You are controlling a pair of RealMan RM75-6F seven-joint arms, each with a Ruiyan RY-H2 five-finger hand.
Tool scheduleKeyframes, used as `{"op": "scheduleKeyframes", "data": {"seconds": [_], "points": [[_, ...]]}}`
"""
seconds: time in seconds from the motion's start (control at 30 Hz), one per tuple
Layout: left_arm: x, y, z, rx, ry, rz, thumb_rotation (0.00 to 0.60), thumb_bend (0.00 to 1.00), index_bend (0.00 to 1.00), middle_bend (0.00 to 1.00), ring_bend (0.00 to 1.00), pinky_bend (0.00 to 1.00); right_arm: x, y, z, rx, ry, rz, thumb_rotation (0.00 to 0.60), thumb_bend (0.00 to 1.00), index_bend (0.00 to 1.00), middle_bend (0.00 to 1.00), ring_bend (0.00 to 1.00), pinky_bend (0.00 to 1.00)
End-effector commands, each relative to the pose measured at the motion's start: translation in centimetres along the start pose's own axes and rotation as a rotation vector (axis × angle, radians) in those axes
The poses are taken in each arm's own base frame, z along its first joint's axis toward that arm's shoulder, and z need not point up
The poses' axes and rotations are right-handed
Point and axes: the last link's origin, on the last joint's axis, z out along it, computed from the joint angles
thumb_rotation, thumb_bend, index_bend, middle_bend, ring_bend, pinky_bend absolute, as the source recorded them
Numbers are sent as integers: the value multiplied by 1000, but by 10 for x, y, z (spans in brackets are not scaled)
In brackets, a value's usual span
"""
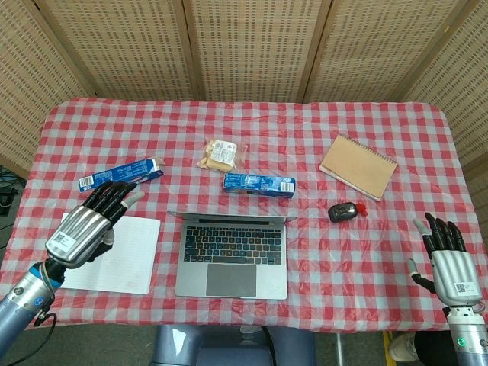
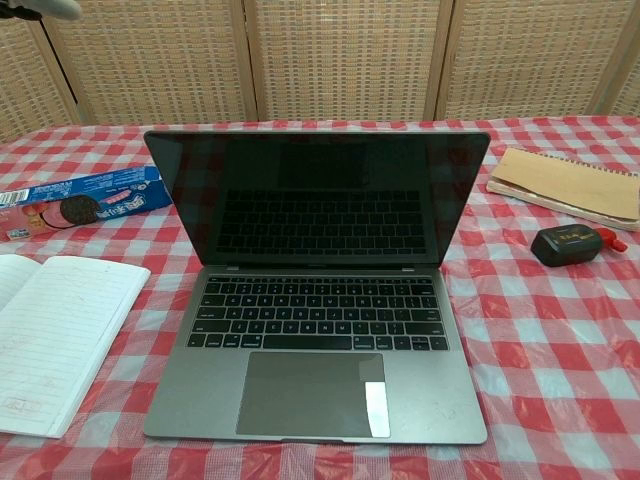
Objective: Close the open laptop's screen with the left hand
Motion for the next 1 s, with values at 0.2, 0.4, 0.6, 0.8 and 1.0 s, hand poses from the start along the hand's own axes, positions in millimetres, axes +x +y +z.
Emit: {"op": "scheduleKeyframes", "data": {"seconds": [0.2, 0.4, 0.6, 0.8, 1.0], "points": [[26, 22, 45, -58, -55, 27, 600, 1000, 23, 0, 0, 73, -1, 2, 1, -5, -5, 10, 600, 630, 48, 0, 0, 0], [20, 39, 80, -82, -93, -29, 600, 1000, 56, 0, 0, 98, -2, 3, 2, -6, -18, 20, 600, 631, 58, 0, 0, 0], [14, 55, 105, -100, -120, -30, 600, 1000, 124, 0, 32, 166, -2, 5, 3, -11, -21, 34, 600, 633, 66, 0, 0, 0], [4, 72, 127, -100, -134, -31, 600, 1000, 205, 43, 132, 259, -2, 7, 4, -15, -21, 49, 600, 637, 75, 0, 0, 0], [-7, 85, 143, -90, -171, -48, 600, 1000, 290, 114, 168, 278, -1, 9, 4, -15, -19, 62, 600, 641, 81, 0, 0, 0]]}}
